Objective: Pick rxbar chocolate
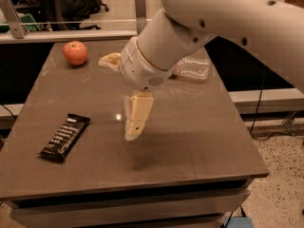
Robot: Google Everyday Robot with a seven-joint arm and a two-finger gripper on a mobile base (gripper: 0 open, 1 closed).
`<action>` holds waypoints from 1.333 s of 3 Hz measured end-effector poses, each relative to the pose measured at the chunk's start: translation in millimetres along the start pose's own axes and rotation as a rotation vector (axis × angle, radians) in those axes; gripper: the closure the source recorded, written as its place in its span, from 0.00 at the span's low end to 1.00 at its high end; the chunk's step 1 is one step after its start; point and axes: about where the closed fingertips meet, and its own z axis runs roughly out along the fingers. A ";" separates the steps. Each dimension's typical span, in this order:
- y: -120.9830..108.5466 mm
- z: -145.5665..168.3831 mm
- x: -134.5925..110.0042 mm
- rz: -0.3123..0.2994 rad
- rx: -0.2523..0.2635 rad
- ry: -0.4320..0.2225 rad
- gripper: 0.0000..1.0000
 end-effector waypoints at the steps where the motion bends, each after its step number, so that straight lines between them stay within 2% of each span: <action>1: -30.8 38.3 -4.7 -0.049 -0.053 0.015 0.00; 2: -51.0 73.9 -13.6 -0.061 -0.132 0.022 0.00; 3: -54.4 107.6 -20.0 -0.043 -0.196 0.013 0.00; 4: -48.0 132.1 -22.9 -0.018 -0.231 -0.006 0.00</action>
Offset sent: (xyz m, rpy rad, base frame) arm 0.0608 0.1154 -0.0557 -0.1441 0.1160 0.1633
